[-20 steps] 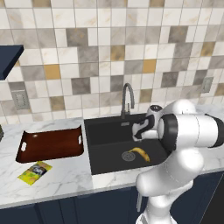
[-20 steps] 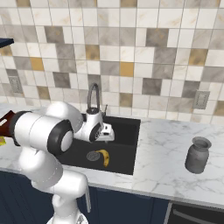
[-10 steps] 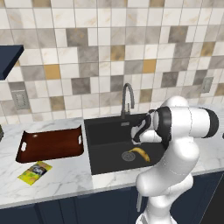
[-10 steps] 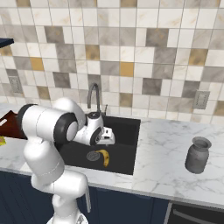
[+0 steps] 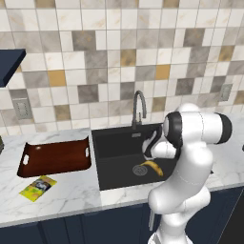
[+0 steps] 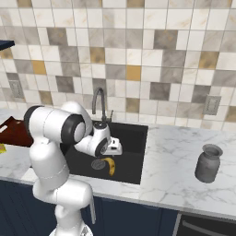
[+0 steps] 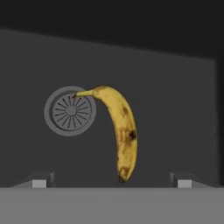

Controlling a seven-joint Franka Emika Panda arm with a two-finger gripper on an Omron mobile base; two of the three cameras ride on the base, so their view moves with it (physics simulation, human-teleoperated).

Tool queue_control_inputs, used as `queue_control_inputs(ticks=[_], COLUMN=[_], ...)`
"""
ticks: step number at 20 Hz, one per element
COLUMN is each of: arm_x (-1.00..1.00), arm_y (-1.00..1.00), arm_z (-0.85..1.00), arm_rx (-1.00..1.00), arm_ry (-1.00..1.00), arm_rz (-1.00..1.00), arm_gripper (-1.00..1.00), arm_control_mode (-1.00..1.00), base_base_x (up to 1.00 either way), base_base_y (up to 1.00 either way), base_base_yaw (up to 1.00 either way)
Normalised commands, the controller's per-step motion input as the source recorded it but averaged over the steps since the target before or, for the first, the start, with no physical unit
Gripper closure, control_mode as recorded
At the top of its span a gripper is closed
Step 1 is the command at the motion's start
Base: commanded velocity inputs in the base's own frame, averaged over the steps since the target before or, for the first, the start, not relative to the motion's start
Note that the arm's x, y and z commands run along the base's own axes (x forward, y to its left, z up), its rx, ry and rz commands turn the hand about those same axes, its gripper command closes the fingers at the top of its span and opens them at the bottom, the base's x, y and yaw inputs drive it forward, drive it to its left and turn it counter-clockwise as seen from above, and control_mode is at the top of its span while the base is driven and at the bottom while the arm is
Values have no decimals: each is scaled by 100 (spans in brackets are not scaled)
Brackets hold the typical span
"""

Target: Pick up all produce items and place them in the sink. Turn on the sink faucet to wash them. Then turn the sink off and put them in the tray.

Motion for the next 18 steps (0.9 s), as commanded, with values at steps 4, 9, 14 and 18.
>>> queue_control_inputs(ticks=[4,9,14,18], arm_x=[11,13,13,10], arm_y=[-4,-4,-4,-1], arm_z=[-16,-16,-16,-18], arm_rx=[0,0,0,0], arm_ry=[0,0,0,0], arm_rz=[0,0,0,0], arm_gripper=[-100,-100,-100,-100], arm_control_mode=[-100,-100,-100,-100], base_base_x=[0,0,0,0], base_base_y=[0,0,0,0], base_base_yaw=[0,0,0,0])
